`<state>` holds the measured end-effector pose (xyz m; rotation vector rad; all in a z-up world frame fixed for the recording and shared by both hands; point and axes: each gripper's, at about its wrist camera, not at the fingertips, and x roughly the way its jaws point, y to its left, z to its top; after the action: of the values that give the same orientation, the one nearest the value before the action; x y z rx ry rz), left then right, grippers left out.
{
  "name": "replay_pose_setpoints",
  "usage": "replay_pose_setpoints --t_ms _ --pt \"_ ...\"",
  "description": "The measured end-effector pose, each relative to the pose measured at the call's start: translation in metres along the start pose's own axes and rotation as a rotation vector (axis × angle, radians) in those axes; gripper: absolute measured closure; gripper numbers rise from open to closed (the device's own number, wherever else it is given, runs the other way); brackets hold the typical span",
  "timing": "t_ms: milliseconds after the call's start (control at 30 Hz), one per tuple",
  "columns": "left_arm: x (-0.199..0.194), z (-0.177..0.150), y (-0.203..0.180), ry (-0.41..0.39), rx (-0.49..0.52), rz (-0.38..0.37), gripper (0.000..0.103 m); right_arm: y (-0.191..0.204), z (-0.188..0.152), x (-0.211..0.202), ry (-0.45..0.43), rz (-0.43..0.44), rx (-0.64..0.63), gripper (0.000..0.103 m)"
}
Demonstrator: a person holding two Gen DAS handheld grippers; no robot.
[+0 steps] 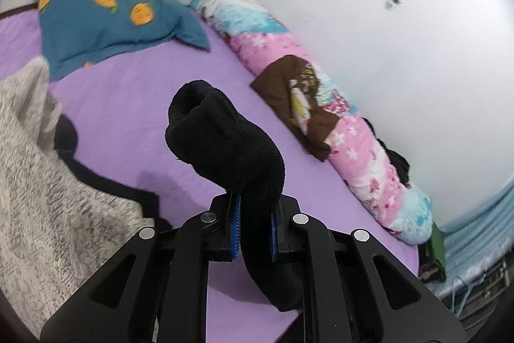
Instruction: Fold large clothes
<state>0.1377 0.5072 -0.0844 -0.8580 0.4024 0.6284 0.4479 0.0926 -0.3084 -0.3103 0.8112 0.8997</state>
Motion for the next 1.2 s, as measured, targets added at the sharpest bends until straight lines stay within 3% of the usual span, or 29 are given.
replay_pose_setpoints --t_ms 100,233,433,633,733,833,967,1200 --pt "-0.003 0.002 -0.019 -0.019 0.013 -0.044 0.091 0.018 -0.001 0.035 0.114 0.007 -0.139 0.019" --pt "-0.01 0.006 -0.053 -0.048 0.074 -0.094 0.091 0.054 -0.006 0.07 0.172 0.052 -0.274 0.031" --pt "-0.017 0.01 -0.131 -0.046 0.255 -0.192 0.091 0.088 0.006 0.094 0.139 0.066 -0.261 0.017" --pt "-0.017 -0.023 -0.195 0.002 0.433 -0.259 0.091 0.082 0.011 0.113 0.171 0.055 -0.209 0.011" --pt "-0.024 -0.042 -0.215 -0.013 0.499 -0.273 0.09 0.072 0.008 0.092 0.149 0.103 -0.177 0.013" --pt "-0.028 -0.056 -0.229 0.009 0.5 -0.305 0.09 0.05 -0.005 0.051 0.122 0.144 -0.121 0.013" --pt "-0.03 -0.085 -0.257 0.039 0.528 -0.341 0.09 0.021 -0.032 0.001 0.095 0.135 -0.106 0.013" --pt "-0.025 -0.176 -0.344 0.106 0.674 -0.435 0.09 -0.059 -0.075 -0.08 0.037 0.146 0.034 0.013"
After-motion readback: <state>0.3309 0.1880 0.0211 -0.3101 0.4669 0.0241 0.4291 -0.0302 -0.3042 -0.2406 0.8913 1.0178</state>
